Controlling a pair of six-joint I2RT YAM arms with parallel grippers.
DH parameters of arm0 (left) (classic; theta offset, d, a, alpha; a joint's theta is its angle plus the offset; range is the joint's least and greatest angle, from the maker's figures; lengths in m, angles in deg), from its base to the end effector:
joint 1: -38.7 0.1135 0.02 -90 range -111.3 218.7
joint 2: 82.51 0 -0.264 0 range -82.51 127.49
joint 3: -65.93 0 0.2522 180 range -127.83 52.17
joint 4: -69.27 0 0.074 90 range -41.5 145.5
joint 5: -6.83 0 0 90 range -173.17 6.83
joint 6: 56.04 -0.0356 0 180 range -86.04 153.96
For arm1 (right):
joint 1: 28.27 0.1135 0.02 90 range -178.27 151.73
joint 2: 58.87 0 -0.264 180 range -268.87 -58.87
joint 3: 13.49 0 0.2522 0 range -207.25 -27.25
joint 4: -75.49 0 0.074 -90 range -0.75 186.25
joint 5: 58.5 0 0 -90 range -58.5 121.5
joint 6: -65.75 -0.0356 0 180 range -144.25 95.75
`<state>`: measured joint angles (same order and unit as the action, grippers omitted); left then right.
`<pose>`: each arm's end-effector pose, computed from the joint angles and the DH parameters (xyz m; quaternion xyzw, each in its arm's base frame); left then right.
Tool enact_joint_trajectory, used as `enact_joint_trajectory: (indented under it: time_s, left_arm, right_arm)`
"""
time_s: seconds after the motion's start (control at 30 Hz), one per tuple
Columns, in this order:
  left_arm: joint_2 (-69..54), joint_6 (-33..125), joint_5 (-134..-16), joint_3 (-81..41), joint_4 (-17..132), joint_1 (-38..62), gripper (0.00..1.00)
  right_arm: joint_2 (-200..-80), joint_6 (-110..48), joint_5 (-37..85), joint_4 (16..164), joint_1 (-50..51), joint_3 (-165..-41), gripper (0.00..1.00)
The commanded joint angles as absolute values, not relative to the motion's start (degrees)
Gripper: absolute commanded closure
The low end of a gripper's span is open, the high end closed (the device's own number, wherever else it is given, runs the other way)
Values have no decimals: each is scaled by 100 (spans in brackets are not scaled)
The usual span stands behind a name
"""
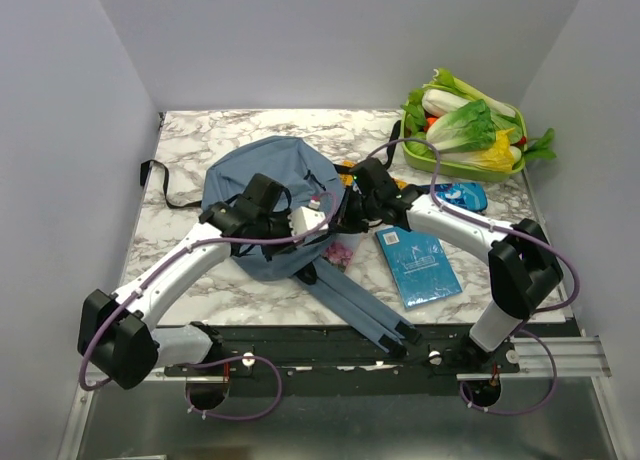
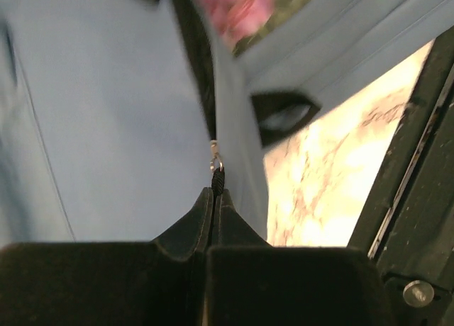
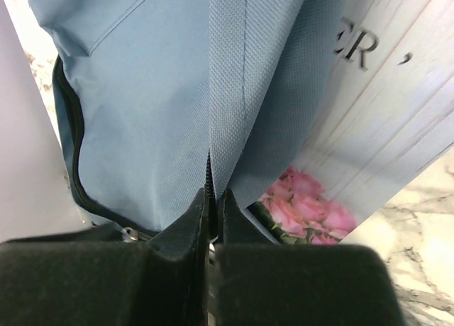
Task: Pack the student bag
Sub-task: Unzip the student bag at the center of the board.
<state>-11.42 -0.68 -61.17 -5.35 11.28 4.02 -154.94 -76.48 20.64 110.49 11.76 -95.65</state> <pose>0.1928 -0.1496 0.2735 0.5799 0.7457 -0.1834 0.2722 0.2747 0.2395 0.2333 0.0660 0.9304 0.3133 0.1782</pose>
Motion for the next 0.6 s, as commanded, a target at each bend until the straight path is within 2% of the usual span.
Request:
enact_joint_trajectory:
  time_s: [0.0, 0.3, 0.57]
  left_arm:
    - [-1246, -348, -6059, -663, 67, 1554, 100]
    - [-1799, -1315, -6374, -461, -1015, 3008, 100]
    - [-1879, -1509, -7894, 295, -612, 3826, 100]
  right_arm:
    - [-15423, -7347, 2754, 11263, 882, -9738, 99]
    - [-15598, -7276, 2895, 11158, 820, -9853, 99]
    - [-15678, -7180, 2869, 10982, 820, -9756, 100]
